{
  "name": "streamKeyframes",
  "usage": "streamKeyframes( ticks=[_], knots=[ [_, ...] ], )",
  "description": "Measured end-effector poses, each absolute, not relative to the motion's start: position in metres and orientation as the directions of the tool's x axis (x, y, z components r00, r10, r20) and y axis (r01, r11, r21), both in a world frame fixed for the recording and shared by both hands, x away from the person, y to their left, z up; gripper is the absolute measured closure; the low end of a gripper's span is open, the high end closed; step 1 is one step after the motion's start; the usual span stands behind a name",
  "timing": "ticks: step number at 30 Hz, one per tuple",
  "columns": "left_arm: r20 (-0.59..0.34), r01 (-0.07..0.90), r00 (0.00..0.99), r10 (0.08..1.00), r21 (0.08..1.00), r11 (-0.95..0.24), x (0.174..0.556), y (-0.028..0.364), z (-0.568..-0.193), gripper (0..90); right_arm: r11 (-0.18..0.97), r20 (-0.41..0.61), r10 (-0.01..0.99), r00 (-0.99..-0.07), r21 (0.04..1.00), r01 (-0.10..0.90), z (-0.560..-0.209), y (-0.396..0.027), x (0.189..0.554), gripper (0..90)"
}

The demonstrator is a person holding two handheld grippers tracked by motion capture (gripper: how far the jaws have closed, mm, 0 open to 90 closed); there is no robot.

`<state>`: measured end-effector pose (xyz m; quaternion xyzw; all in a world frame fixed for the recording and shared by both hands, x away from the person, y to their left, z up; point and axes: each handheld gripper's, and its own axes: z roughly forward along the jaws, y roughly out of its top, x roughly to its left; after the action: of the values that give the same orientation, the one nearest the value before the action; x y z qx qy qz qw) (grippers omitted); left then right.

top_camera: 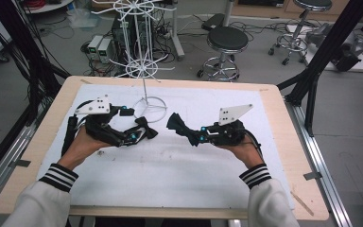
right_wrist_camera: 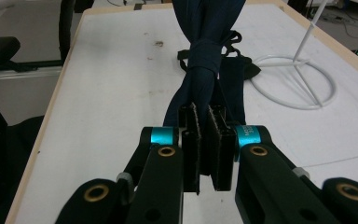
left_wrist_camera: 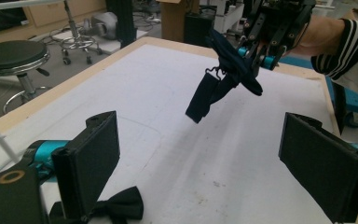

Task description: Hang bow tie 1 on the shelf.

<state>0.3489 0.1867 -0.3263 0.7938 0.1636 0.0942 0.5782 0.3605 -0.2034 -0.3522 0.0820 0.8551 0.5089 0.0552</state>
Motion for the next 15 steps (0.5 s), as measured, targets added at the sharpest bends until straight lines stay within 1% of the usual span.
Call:
streamKeyframes(
  ticks=[9, 15],
  knots=[
    [-0.052, 0.150, 0.952, 0.303, 0.939, -0.310, 0.353, 0.163, -0.321, 12.9, 0.442, -0.015, 0.146, -0.989, 0.896, 0.051, -0.351, -0.192, 0.359, 85.6],
    [-0.051, 0.140, 0.963, 0.264, 0.933, -0.331, 0.354, 0.149, -0.319, 13.6, 0.437, -0.021, 0.133, -0.991, 0.899, 0.040, -0.351, -0.185, 0.359, 85.6]
  ],
)
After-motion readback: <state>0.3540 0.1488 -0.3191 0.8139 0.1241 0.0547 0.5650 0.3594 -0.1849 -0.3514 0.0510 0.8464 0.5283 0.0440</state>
